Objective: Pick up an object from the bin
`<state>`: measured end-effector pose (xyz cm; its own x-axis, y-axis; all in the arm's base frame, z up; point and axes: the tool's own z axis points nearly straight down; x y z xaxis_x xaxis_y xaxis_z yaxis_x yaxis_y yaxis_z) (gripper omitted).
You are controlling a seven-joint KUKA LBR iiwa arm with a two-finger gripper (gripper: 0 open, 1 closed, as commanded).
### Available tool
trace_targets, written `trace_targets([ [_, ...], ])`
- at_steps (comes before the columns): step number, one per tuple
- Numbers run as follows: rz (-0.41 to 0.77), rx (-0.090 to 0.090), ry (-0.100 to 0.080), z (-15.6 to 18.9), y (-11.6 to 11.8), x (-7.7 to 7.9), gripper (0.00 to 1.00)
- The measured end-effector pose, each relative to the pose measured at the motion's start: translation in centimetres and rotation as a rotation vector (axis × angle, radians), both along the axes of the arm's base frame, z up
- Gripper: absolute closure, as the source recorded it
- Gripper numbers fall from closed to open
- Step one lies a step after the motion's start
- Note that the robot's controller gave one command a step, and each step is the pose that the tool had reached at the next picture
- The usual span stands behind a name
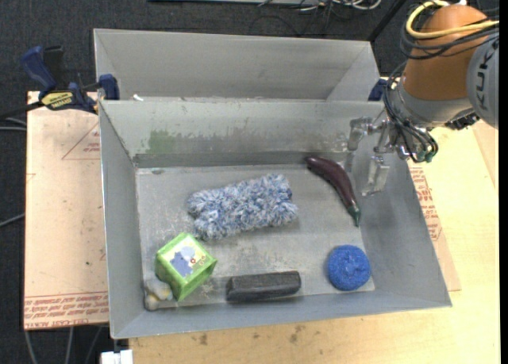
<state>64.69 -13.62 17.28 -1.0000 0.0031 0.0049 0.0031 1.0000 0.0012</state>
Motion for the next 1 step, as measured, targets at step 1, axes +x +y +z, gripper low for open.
trace_targets([
  [1, 0.002, -0.001, -0.007, 0.54, 0.05, 0.13, 0.0],
])
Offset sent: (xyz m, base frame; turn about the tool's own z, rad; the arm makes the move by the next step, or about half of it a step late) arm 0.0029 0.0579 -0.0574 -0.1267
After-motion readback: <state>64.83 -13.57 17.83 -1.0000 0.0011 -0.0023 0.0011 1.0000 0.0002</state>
